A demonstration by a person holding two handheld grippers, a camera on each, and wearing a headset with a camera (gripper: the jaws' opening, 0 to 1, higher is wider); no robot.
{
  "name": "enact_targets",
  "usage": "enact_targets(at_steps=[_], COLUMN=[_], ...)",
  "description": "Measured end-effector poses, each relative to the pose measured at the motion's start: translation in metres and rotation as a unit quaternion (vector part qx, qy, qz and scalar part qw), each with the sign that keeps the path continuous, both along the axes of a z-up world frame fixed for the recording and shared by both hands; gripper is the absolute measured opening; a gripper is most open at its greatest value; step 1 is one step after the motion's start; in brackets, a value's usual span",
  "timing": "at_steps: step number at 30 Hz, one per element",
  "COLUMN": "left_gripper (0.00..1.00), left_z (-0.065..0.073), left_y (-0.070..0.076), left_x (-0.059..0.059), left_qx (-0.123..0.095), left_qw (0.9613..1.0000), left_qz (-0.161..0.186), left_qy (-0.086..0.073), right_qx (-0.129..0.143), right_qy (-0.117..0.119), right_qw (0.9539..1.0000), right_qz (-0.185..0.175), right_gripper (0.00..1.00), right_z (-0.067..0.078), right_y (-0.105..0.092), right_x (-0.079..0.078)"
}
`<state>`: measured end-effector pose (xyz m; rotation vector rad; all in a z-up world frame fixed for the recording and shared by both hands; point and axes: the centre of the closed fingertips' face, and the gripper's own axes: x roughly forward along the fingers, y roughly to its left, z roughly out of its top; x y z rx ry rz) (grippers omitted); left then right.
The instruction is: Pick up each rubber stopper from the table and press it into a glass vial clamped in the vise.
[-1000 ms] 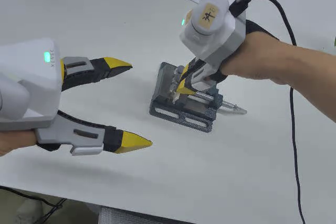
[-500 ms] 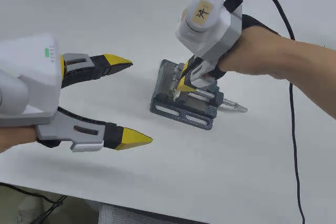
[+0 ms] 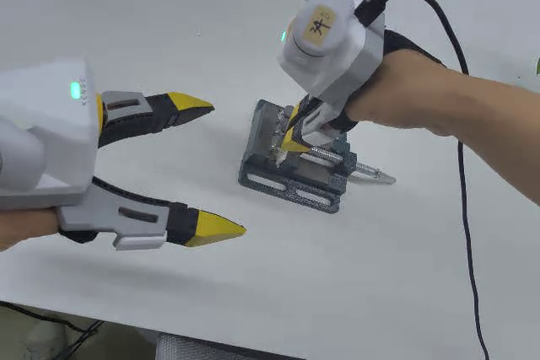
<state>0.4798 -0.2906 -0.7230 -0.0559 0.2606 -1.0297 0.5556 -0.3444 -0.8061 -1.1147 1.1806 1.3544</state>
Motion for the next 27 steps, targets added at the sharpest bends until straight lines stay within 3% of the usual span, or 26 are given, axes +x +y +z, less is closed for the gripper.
enact_targets(at_steps=[27], left_gripper=[0.76], left_z=[0.0032], left_y=[0.0001], left_x=[-0.0014], left_qx=[-0.001], left_qw=[1.0000], left_qz=[0.001], left_qy=[-0.001], right_qx=[0.029], right_qy=[0.000], right_qw=[0.9996], right_qz=[0.000], right_gripper=[0.09], right_z=[-0.0006], right_y=[0.0014], right_x=[0.0019])
